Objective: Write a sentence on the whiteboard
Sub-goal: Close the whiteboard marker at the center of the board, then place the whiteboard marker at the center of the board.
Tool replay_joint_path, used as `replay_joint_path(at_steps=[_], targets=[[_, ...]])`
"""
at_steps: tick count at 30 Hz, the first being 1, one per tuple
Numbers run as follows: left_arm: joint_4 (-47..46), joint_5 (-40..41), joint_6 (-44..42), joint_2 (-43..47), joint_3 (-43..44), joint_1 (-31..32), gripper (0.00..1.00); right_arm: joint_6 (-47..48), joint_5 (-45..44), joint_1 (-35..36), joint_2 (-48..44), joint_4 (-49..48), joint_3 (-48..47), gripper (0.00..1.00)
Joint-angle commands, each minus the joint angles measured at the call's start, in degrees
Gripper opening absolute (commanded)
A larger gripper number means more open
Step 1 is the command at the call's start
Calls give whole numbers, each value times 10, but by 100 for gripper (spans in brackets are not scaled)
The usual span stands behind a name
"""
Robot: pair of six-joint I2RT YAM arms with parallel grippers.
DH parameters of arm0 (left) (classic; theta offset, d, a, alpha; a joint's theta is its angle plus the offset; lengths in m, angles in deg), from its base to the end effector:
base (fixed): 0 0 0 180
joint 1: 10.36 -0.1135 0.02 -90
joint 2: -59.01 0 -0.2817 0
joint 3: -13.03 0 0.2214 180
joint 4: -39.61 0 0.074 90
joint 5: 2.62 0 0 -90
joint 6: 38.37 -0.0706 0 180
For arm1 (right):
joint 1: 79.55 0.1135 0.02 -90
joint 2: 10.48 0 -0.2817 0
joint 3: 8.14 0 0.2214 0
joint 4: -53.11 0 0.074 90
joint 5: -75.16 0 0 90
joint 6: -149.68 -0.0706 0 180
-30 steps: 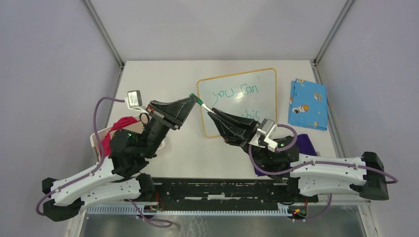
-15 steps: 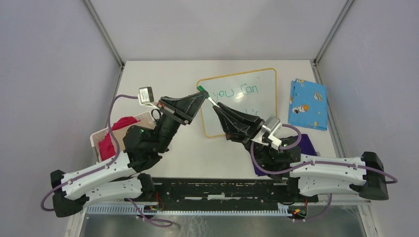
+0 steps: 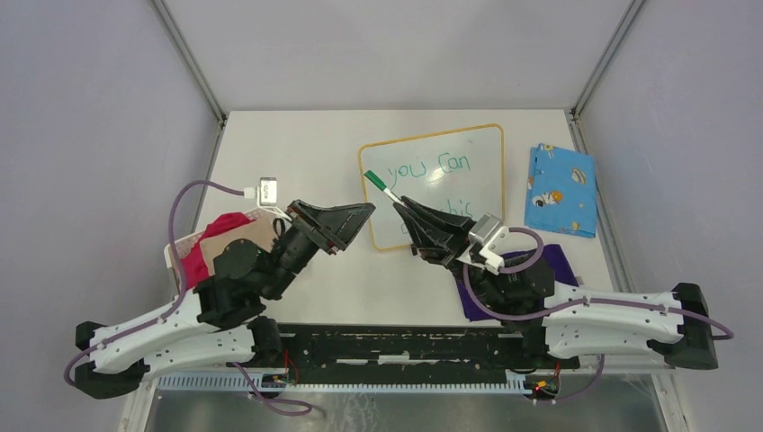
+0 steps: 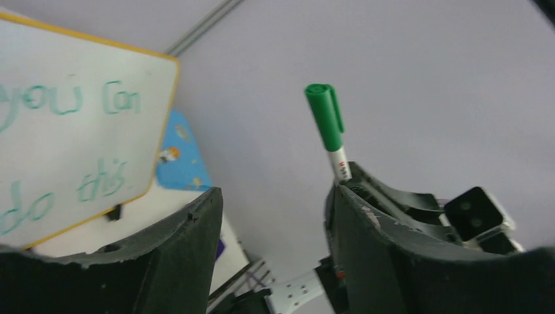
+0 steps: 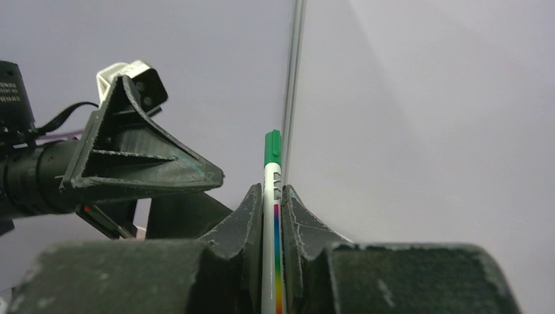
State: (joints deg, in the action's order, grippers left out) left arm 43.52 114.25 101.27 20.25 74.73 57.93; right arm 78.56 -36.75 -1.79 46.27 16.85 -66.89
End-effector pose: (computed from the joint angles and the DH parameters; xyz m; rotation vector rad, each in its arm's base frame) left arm 0.0791 -0.1124 0.4208 -0.2279 1.4069 -1.4578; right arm 0.0674 0.1863 0.4432 -0.4408 0.8817 0.7736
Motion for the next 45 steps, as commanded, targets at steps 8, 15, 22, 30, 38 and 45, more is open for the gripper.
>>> replay_joint_path(at_steps=[8, 15, 22, 30, 38, 45], targets=[[383, 203, -67, 129, 71, 2, 89, -134, -60, -25, -84, 211, 107, 0], [412, 179, -120, 122, 57, 3, 89, -341, 98, -107, -23, 242, 197, 0], [473, 179, -105, 37, 65, 2, 88, -462, 199, -167, 67, 173, 237, 0], [480, 179, -89, 61, 34, 3, 88, -510, 218, -190, 153, 204, 236, 1], [484, 183, -80, 84, 13, 2, 88, -518, 204, -204, 178, 219, 257, 17], [486, 184, -78, 77, 16, 3, 88, -513, 166, -224, 158, 262, 280, 32]])
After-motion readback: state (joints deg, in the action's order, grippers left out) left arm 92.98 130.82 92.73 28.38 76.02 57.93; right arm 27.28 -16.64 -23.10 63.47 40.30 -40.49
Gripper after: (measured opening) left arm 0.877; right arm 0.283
